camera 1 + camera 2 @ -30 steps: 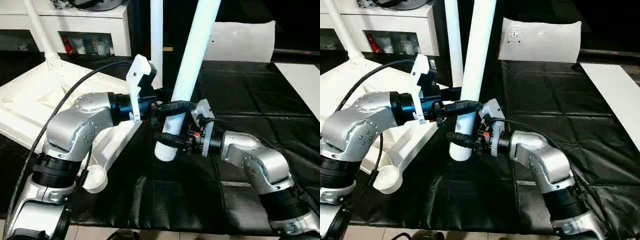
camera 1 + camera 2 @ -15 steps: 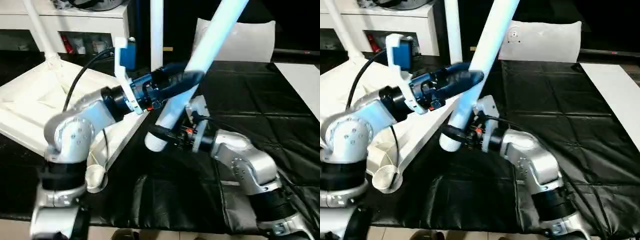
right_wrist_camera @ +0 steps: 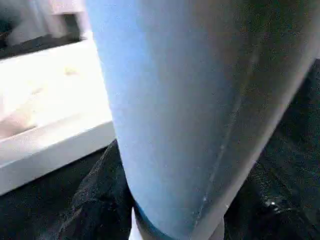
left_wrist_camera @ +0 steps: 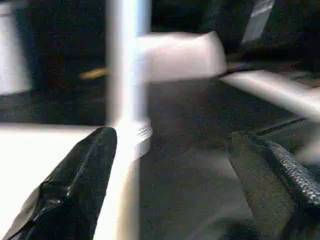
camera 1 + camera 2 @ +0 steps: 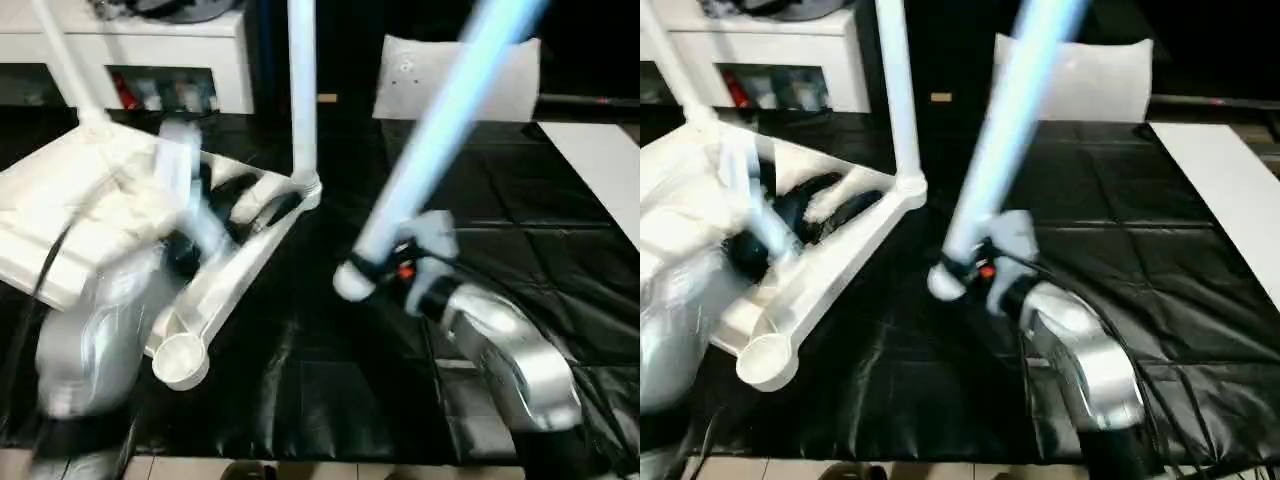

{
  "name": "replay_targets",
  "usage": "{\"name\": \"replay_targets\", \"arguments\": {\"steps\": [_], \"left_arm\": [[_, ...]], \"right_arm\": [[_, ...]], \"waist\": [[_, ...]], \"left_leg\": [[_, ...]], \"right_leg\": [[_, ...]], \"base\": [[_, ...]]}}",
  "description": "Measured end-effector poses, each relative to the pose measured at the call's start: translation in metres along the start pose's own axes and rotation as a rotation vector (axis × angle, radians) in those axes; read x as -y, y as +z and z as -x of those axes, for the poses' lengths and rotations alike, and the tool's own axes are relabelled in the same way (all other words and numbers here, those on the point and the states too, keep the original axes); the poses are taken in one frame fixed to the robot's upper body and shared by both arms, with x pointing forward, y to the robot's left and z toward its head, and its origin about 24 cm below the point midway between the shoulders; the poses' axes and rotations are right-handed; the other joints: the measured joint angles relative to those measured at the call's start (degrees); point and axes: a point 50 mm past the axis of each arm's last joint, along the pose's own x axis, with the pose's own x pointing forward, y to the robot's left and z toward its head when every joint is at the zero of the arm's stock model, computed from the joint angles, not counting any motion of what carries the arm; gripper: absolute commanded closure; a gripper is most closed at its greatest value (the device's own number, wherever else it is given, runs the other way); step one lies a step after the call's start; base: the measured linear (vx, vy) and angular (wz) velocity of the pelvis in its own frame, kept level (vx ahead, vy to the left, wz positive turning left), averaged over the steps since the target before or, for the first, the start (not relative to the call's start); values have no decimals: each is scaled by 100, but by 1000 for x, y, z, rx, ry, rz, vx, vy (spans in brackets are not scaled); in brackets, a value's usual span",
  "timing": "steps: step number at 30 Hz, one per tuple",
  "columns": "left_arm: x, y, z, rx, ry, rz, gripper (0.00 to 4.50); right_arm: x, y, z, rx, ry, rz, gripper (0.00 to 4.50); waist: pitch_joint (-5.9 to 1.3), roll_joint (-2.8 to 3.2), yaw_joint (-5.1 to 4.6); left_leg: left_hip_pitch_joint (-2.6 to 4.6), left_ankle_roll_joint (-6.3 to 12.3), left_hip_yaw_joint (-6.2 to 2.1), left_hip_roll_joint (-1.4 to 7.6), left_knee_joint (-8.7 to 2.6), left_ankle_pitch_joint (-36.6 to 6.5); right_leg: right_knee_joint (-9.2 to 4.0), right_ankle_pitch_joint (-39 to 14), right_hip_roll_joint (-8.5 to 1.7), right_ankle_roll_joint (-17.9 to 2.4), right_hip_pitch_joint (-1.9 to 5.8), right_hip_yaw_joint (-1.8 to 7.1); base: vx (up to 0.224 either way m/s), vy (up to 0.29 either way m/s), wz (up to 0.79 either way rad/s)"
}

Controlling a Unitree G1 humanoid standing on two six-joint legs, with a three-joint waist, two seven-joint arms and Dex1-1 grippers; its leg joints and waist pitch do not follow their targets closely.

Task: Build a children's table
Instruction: Pick table leg, then move to table

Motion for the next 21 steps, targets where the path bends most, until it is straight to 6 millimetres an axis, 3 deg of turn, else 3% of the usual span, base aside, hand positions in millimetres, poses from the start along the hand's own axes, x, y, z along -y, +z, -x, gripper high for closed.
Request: {"name": "replay_targets", "arguments": {"steps": [3,11,16,21], "left_arm": [[-2,-6,3,13,96,-14,57],[4,-23,8,11,229,35,57],[8,-24,10,19,232,33,57],[8,-26,12,13,239,28,57]], "right_arm": [[0,-4,4,13,-73,3,260],[5,8,11,167,-173,-17,260],[12,5,15,141,-190,-50,260],[10,-9,15,58,-200,-99,260]], "waist": [[-1,10,-6],[-3,7,-9],[-20,33,146],[-30,37,196]], "left_leg": [[3,-1,0,-4,-3,0],[-24,7,8,-7,-11,4],[-83,153,11,-30,48,0],[-112,391,108,-180,87,-25]], "right_leg": [[-2,3,-1,3,1,8],[-6,3,-4,6,-3,20],[-91,44,-46,62,16,26],[-149,89,-223,111,8,47]], "base": [[0,0,0],[0,0,0],[0,0,0],[0,99,6]]}}
